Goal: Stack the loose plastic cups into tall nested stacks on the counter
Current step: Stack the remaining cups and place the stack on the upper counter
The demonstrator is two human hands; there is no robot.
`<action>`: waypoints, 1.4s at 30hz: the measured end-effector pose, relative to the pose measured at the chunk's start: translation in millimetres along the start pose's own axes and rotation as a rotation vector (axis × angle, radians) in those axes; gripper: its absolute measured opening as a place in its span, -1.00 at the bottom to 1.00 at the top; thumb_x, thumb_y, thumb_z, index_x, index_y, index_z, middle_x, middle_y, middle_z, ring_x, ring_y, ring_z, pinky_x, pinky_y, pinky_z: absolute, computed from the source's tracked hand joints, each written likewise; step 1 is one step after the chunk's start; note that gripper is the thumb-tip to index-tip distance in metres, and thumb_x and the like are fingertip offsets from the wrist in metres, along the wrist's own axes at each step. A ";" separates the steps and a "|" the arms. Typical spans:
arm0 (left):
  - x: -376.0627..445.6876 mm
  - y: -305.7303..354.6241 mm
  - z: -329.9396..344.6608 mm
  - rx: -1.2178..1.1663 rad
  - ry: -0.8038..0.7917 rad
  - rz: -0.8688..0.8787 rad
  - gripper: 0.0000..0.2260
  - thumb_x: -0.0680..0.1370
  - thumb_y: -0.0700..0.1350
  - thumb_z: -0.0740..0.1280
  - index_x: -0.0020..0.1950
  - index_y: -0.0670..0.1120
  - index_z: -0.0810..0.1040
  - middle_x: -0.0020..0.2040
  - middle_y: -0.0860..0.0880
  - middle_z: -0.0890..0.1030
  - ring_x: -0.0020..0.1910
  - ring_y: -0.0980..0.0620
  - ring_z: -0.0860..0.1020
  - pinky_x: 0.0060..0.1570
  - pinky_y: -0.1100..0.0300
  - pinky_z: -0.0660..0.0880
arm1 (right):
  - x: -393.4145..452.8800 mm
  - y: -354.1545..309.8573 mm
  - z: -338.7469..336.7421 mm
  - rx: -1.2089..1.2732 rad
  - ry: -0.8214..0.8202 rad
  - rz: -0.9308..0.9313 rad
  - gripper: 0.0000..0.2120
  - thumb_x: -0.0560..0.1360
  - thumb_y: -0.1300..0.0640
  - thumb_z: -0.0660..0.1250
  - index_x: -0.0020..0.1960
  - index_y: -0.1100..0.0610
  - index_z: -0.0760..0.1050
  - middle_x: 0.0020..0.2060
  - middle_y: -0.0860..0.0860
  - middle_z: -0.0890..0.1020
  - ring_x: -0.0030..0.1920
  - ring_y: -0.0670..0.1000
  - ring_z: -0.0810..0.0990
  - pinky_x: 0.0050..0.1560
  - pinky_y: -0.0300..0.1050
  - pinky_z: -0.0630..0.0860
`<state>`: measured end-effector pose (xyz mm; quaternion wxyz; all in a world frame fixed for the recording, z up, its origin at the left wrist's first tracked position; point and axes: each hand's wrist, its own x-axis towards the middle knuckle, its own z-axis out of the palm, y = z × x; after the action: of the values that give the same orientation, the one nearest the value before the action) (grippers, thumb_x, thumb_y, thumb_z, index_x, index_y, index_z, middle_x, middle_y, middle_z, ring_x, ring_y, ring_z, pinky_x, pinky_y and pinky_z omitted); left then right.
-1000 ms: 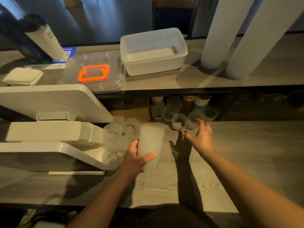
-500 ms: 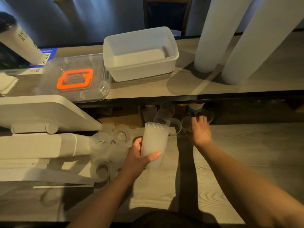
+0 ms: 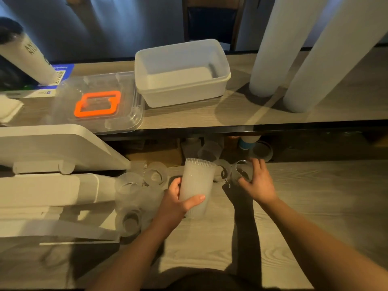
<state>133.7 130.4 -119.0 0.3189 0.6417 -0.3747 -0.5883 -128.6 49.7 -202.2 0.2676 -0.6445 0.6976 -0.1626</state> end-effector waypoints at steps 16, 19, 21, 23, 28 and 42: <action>-29.2 -7.3 -5.9 -0.019 0.016 0.053 -0.33 0.28 0.08 0.57 0.32 0.08 0.39 0.22 0.02 0.58 0.13 0.01 0.62 -0.04 0.17 0.63 | -51.8 -78.4 -40.8 1.177 -0.275 0.203 -0.66 0.54 0.27 0.35 0.26 0.04 0.42 0.21 0.10 0.55 0.23 0.12 0.57 0.08 -0.10 0.55; -34.7 -3.6 -2.2 -0.085 0.052 0.073 -0.36 0.30 0.05 0.55 0.32 0.08 0.40 0.21 0.03 0.59 0.09 0.09 0.63 -0.10 0.24 0.61 | -59.8 -90.8 -37.9 1.101 -0.360 0.142 -0.40 0.37 0.10 0.45 0.37 -0.04 0.37 0.26 0.05 0.48 0.26 0.08 0.53 0.15 -0.06 0.56; -36.8 -1.6 -1.5 -0.091 0.068 0.092 -0.35 0.31 0.03 0.54 0.35 0.05 0.39 0.21 0.04 0.59 0.10 0.10 0.63 -0.11 0.26 0.60 | -59.8 -92.4 -39.6 1.047 -0.430 0.138 -0.28 0.31 0.08 0.46 0.44 -0.09 0.31 0.27 0.03 0.45 0.25 0.09 0.53 0.22 -0.01 0.57; -38.1 -1.5 -2.3 -0.059 0.065 0.108 -0.31 0.30 0.05 0.54 0.39 0.03 0.37 0.22 0.03 0.58 0.14 0.06 0.61 -0.07 0.22 0.62 | -57.8 -92.9 -41.9 1.018 -0.529 0.135 -0.28 0.33 0.09 0.48 0.44 -0.10 0.31 0.28 0.04 0.43 0.25 0.12 0.54 0.20 -0.03 0.58; -38.4 -5.9 -2.6 0.009 0.061 0.113 -0.26 0.27 0.15 0.55 0.38 0.09 0.36 0.24 0.04 0.56 0.16 0.04 0.60 0.03 0.12 0.64 | -52.7 -97.5 -46.5 1.024 -0.543 0.163 -0.49 0.44 0.10 0.48 0.34 0.03 0.41 0.19 0.08 0.62 0.11 0.00 0.68 0.06 -0.14 0.60; -44.3 -1.3 -2.6 0.260 0.040 0.177 -0.24 0.26 0.29 0.51 0.41 0.21 0.36 0.22 0.15 0.51 0.10 0.05 0.57 -0.13 0.13 0.62 | -45.1 -117.0 -79.1 0.783 -0.369 -0.082 -0.39 0.45 0.11 0.52 0.42 -0.12 0.38 0.21 -0.15 0.48 0.21 -0.09 0.50 0.03 -0.24 0.51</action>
<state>135.2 169.0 -97.0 0.2911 0.6536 -0.4965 -0.4915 -78.6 71.2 -64.4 0.6054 -0.5397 0.4978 -0.3073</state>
